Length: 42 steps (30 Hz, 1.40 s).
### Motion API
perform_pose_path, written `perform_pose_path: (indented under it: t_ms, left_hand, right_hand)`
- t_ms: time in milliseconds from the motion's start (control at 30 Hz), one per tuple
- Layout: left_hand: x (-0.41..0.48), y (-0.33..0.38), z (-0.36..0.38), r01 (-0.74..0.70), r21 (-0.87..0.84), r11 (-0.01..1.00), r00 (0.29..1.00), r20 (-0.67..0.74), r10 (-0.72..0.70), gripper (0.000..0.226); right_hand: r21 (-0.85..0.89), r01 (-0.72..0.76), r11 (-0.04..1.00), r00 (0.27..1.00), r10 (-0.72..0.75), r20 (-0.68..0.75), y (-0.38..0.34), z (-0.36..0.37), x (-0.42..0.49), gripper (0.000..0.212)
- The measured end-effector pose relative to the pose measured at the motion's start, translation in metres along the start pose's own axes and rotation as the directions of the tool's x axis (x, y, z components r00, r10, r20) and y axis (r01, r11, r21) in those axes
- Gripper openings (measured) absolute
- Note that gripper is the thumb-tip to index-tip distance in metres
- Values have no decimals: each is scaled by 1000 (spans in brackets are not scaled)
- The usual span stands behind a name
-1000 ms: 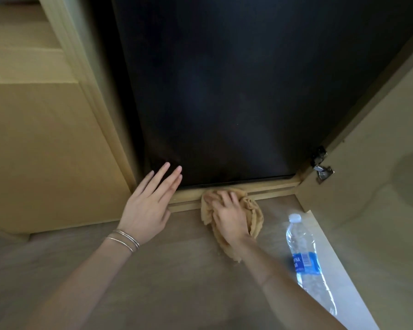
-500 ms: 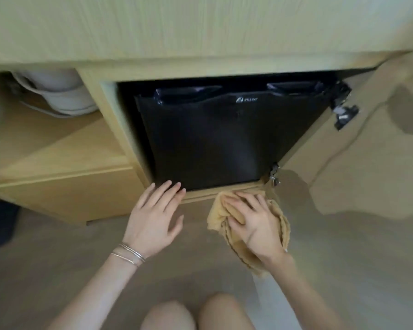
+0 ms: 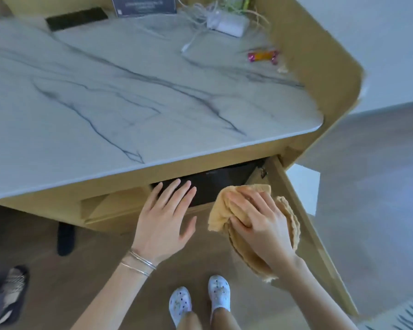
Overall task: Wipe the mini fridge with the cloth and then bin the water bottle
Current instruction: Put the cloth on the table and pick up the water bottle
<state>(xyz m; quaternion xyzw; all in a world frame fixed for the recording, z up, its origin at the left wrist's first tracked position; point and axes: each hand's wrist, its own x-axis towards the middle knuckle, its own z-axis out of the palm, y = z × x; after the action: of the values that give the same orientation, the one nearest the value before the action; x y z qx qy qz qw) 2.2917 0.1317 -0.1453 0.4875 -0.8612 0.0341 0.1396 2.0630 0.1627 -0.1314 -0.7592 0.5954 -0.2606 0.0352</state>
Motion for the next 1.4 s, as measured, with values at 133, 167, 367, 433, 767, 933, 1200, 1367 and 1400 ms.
perform_pose_path:
  t_ms: [133,167,367,433,767,933,1200,1367,1400]
  left_hand:
    - [31,9,-63,-17,-2,1000,999,-41,17,52]
    - [38,11,-74,-19,4,1000,999,-44,19,52]
    - [49,18,-118,-11,-1,1000,997,-71,11,52]
    - [51,14,-122,-2,-7,1000,997,-73,1,53]
    - [106,-40,-120,110,36,993,991,-85,-107,54]
    - [139,-90,-115,155,48,987,985,-87,-151,54]
    - [173,-164,-79,172,-34,984,985,5,-172,57]
    - [186,-178,-60,124,-136,983,992,35,-120,59]
    - [189,-178,-57,99,-154,983,995,50,-92,60]
  right_hand:
    - [-41,-15,999,999,13,-52,-17,-67,25,41]
    - [-46,-20,999,998,17,-59,-20,-78,29,41]
    - [-28,-34,999,996,32,-85,-35,-111,40,44]
    - [-19,-23,1000,995,21,-100,-37,-111,50,45]
    - [-39,94,995,990,-97,-98,-37,-87,177,41]
    - [-72,118,990,992,-121,-43,-43,-56,257,47]
    - [-5,-23,1000,980,24,197,-44,20,313,49]
    - [28,-53,998,960,43,278,-36,29,290,53]
    - [-31,-42,999,959,49,278,-36,31,284,53]
